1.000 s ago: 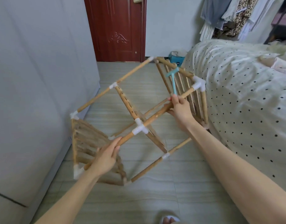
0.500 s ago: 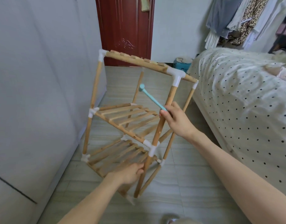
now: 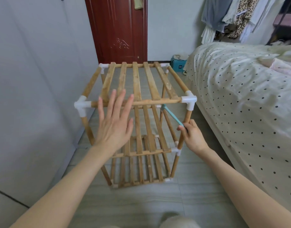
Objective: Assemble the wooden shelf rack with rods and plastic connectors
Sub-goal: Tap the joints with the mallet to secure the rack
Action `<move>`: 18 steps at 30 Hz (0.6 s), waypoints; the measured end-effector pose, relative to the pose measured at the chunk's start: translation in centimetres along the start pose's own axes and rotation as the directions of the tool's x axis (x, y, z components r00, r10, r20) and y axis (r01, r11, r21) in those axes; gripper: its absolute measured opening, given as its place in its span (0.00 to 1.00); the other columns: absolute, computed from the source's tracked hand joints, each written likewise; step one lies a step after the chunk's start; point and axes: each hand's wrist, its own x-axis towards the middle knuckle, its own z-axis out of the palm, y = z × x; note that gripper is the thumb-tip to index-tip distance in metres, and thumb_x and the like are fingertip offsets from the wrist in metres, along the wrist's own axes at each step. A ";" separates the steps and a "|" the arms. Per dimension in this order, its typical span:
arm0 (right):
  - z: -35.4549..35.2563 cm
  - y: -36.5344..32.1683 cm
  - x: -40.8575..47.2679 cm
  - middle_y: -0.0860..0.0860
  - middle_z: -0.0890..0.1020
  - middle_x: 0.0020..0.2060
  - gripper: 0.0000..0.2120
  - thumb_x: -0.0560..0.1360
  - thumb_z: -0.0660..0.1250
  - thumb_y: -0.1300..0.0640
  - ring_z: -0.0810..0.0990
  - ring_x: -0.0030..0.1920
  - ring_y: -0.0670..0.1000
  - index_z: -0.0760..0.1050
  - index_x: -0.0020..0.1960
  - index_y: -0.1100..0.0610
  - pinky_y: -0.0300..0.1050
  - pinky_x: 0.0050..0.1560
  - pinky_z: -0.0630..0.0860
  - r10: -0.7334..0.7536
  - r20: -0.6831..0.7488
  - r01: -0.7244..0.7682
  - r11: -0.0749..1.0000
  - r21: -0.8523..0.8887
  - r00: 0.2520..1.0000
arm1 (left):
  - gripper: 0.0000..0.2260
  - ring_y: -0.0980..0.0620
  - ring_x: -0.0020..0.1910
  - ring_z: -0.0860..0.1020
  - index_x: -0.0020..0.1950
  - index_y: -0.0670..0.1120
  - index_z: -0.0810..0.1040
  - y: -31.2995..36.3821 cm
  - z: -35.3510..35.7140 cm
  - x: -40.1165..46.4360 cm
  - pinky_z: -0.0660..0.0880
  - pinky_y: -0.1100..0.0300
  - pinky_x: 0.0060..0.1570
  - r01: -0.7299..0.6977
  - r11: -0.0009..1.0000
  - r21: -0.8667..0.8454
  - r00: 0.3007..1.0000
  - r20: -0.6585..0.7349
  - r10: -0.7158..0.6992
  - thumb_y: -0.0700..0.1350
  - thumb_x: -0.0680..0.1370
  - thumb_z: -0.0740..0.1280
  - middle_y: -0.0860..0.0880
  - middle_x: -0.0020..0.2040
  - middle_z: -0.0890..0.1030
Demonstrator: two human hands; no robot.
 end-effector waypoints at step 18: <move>4.3 6.8 -11.0 0.55 0.81 0.42 0.11 0.83 0.48 0.52 0.80 0.40 0.57 0.65 0.53 0.57 0.48 0.37 0.72 0.412 0.208 -0.253 0.811 -0.527 0.887 | 0.33 0.36 0.70 0.60 0.71 0.41 0.63 1.9 1.3 1.2 0.40 0.36 0.69 0.147 0.985 0.088 0.987 0.060 -0.152 0.42 0.67 0.68 0.40 0.69 0.65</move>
